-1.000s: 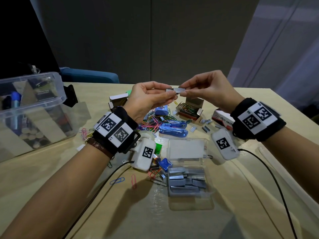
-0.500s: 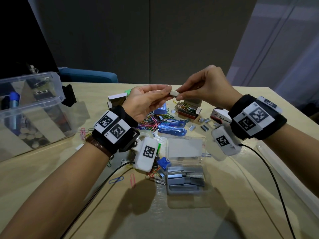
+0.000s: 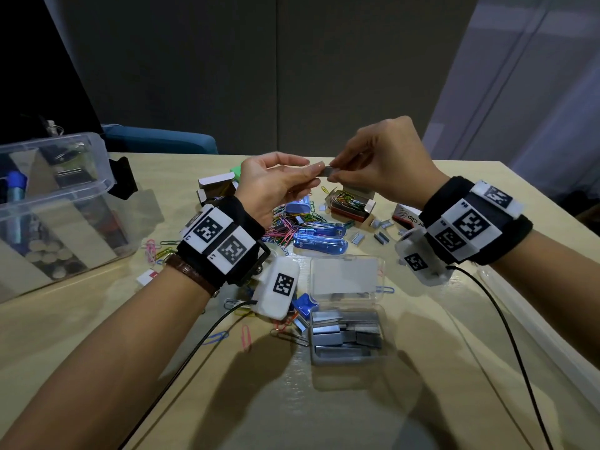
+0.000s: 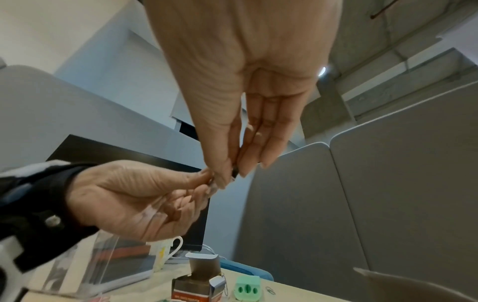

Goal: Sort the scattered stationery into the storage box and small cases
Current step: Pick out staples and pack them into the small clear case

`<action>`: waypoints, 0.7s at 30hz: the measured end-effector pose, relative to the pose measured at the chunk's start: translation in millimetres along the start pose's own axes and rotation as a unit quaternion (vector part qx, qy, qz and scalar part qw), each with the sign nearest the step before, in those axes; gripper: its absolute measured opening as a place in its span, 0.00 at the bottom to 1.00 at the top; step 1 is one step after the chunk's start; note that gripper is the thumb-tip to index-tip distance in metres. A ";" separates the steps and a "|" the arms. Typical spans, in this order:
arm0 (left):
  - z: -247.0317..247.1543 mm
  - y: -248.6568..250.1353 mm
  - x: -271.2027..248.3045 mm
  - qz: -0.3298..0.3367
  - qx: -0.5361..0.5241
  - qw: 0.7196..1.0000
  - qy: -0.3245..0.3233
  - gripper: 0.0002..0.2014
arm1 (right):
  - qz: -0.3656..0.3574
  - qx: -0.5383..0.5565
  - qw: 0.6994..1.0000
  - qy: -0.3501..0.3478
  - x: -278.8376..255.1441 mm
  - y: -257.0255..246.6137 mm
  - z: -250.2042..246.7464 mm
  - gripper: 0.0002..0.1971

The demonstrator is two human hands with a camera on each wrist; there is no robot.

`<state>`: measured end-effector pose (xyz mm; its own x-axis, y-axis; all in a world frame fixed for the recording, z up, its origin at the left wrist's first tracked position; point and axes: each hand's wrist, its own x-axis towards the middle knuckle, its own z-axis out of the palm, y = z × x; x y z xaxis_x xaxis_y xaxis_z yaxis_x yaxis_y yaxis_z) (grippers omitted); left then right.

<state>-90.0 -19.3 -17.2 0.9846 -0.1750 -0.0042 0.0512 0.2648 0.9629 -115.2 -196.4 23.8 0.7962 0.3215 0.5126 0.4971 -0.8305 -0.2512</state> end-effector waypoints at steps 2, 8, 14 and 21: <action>0.5 0.1 0.0 0.008 0.015 1.000 0.005 0.12 | -0.010 -0.022 1.000 0.000 0.2 -1.2 2.0 0.08; -1.7 -1.0 0.0 -0.005 0.003 1.000 0.002 0.14 | -0.020 -0.060 0.998 -0.010 -1.2 -2.8 8.0 0.09; -8.6 -1.8 -3.2 -0.052 0.036 0.997 -0.043 0.15 | -0.034 -0.175 0.980 -0.086 -9.7 -14.4 7.4 0.07; -26.7 2.5 -21.6 -0.029 0.257 0.950 -0.175 0.20 | -0.009 -0.188 0.978 -0.092 -37.0 -30.1 -13.0 0.06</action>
<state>-106.6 10.4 -21.9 0.8622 -0.5032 -0.0583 -0.0726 -0.2366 0.9689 -164.1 -189.3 23.1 0.8546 0.3846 0.3490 0.3762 -0.9217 0.0945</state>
